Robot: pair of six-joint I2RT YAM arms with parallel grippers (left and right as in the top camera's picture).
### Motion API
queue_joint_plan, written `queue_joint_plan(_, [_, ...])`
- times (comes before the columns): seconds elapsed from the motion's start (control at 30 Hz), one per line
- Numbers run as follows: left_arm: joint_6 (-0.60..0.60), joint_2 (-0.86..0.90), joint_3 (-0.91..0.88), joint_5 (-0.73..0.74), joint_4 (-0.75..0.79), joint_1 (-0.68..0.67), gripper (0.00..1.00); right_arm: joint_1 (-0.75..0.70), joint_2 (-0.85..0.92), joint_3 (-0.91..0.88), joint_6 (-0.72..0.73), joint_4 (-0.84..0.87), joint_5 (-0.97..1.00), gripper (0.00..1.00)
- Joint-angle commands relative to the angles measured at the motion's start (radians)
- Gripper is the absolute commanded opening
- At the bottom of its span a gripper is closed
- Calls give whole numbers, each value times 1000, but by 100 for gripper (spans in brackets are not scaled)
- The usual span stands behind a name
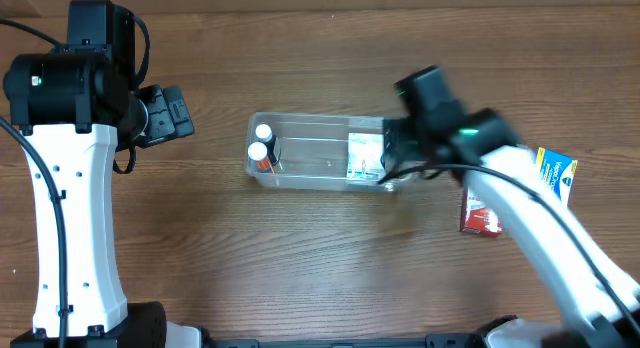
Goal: Pack container
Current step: 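Move the right gripper to the blue-yellow lozenge box and grasp it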
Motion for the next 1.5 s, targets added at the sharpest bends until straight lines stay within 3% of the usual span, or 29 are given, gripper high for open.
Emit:
queue_joint_plan(0.0, [8, 2, 8, 5, -2, 5, 100, -232, -130, 88, 43, -56, 55, 100])
queue_joint_plan(0.2, [8, 2, 8, 6, 2, 5, 100, -711, -57, 86, -46, -69, -111, 100])
queue_joint_plan(0.3, [8, 2, 8, 13, -1, 5, 100, -823, 83, 86, -107, -25, -118, 100])
queue_joint_plan(0.43, [8, 2, 8, 14, -6, 5, 100, -842, 273, 86, -215, 8, -114, 100])
queue_joint_plan(0.6, [7, 2, 8, 16, -6, 5, 100, -845, 429, 86, -237, 27, -117, 100])
queue_joint_plan(1.07, [7, 2, 8, 16, 2, 5, 100, -868, 596, 78, -231, 29, -126, 100])
queue_joint_plan(1.3, [7, 2, 8, 17, 1, 4, 100, -868, 595, 78, -227, 22, -179, 77])
queue_joint_plan(1.47, [7, 2, 8, 17, 0, 4, 100, -852, 564, 107, -228, -2, -238, 76])
